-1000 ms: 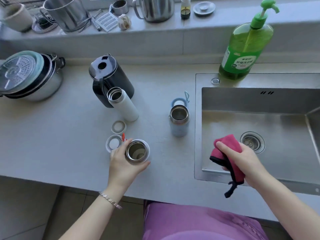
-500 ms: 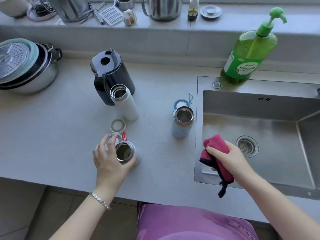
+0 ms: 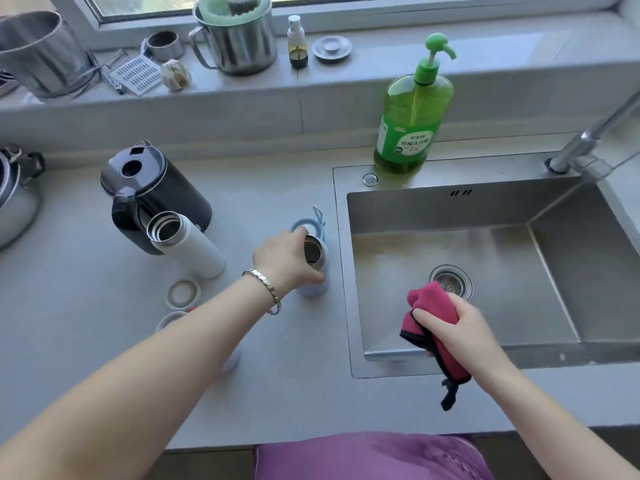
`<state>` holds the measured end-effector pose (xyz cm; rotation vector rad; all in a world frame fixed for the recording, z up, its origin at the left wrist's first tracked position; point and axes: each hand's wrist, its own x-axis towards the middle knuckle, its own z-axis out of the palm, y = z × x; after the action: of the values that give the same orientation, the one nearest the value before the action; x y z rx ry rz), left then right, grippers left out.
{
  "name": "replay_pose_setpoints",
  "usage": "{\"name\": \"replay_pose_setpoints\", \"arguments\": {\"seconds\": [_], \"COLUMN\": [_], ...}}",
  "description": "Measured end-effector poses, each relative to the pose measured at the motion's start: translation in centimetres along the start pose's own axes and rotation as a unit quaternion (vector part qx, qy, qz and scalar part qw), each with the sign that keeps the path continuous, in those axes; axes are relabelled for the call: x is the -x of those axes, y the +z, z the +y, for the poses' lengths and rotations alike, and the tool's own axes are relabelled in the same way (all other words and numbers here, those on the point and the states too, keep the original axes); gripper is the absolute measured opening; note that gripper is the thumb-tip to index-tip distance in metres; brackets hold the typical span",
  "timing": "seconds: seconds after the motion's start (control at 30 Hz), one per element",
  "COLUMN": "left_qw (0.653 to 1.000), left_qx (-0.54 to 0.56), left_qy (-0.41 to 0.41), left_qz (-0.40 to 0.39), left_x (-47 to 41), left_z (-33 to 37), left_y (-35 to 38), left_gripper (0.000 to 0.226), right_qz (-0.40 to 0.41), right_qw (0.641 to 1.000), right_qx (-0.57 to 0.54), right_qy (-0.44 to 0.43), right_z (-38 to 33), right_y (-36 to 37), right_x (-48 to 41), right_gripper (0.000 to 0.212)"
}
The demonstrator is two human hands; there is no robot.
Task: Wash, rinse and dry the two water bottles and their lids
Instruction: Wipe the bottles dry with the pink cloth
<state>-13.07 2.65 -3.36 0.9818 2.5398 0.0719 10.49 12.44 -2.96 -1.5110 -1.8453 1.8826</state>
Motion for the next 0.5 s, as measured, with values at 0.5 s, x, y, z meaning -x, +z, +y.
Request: {"name": "replay_pose_setpoints", "arguments": {"seconds": [0.5], "left_qw": [0.895], "left_qx": [0.415], "left_qy": [0.163], "left_qz": [-0.001], "left_x": [8.5], "left_z": [7.1], "left_y": [-0.4], "left_gripper": [0.068], "right_qz": [-0.165], "right_qw": [0.879], "right_qx": [-0.439], "right_qy": [0.081], "right_z": [0.0], "right_y": [-3.2], "right_x": [-1.9], "right_gripper": [0.061]}}
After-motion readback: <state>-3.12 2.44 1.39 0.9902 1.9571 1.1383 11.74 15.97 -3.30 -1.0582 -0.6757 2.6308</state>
